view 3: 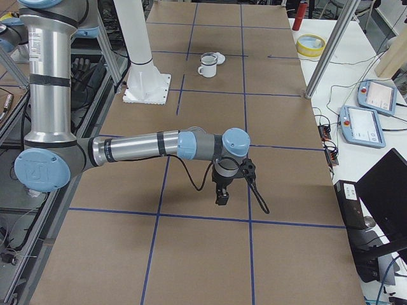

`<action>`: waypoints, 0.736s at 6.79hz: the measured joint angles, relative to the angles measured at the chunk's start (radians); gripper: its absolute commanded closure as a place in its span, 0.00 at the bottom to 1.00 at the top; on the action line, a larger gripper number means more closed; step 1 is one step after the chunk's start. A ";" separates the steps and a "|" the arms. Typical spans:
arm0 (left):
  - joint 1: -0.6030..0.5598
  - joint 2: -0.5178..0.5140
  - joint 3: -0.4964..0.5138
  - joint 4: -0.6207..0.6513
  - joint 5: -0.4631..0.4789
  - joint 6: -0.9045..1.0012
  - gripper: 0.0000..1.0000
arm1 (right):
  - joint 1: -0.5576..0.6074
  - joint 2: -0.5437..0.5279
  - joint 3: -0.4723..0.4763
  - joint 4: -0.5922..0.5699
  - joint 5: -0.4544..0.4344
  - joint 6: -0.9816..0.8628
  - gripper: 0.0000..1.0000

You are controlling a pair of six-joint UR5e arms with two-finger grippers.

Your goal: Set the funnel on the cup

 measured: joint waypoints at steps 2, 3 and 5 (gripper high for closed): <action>-0.008 0.016 -0.012 0.000 0.000 0.000 0.00 | 0.000 0.000 0.000 0.000 0.000 0.000 0.00; -0.012 0.019 -0.015 0.000 0.000 0.000 0.00 | 0.000 0.000 0.000 0.000 0.000 0.000 0.00; -0.015 0.020 -0.016 0.000 0.000 0.000 0.00 | 0.000 0.000 0.000 0.000 0.000 0.000 0.00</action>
